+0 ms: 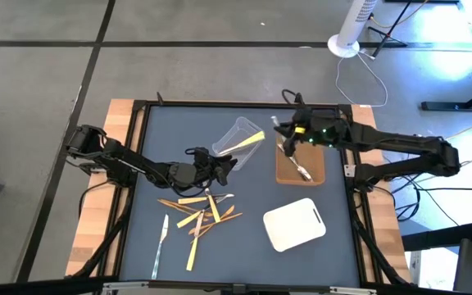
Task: Sort silverware by color (type)
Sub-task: Put the white knife into the orange bin
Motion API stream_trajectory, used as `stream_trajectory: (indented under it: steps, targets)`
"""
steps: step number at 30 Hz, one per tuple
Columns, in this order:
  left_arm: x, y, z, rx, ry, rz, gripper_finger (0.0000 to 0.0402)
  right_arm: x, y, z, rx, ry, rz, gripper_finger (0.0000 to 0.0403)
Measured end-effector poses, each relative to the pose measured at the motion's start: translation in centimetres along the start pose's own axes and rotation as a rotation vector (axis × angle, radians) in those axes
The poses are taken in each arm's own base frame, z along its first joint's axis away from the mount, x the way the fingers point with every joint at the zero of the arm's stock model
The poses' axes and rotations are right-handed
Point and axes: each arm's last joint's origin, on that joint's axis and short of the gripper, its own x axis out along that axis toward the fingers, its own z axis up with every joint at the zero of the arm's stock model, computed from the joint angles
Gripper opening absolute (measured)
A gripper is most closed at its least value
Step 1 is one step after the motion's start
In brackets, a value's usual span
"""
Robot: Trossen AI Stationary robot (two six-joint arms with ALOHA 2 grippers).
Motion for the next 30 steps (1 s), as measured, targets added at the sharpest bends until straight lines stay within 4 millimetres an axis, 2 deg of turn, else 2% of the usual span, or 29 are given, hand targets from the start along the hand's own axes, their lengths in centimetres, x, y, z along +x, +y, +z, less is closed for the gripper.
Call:
stream_trajectory:
  steps: [7, 9, 16, 23, 27, 30]
  targets:
    - [0.0, 0.0, 0.0, 0.0, 0.0, 0.0, 0.0188, -0.9, -1.9, -0.6, 0.018, 0.074, -0.053, 0.0024]
    - [0.0, 0.0, 0.0, 0.0, 0.0, 0.0, 0.0188, -0.8, -2.5, -1.3, 0.019, 0.083, -0.054, 0.0024]
    - [0.0, 0.0, 0.0, 0.001, 0.001, 0.0, 0.0188, 1.1, -4.5, -5.3, 0.013, 0.061, -0.047, 0.0024]
    - [0.0, 0.0, 0.0, 0.001, 0.001, 0.001, 0.0188, 2.2, -7.2, -10.3, 0.113, 0.132, -0.068, 0.0024]
    - [0.0, 0.0, 0.0, 0.0, 0.0, 0.001, 0.0188, 2.3, -8.2, -12.2, 0.139, 0.154, -0.06, 0.0024]
    - [0.0, 0.0, 0.0, 0.0, 0.0, 0.001, 0.0188, 2.4, -8.6, -13.0, 0.151, 0.139, -0.055, 0.0024]
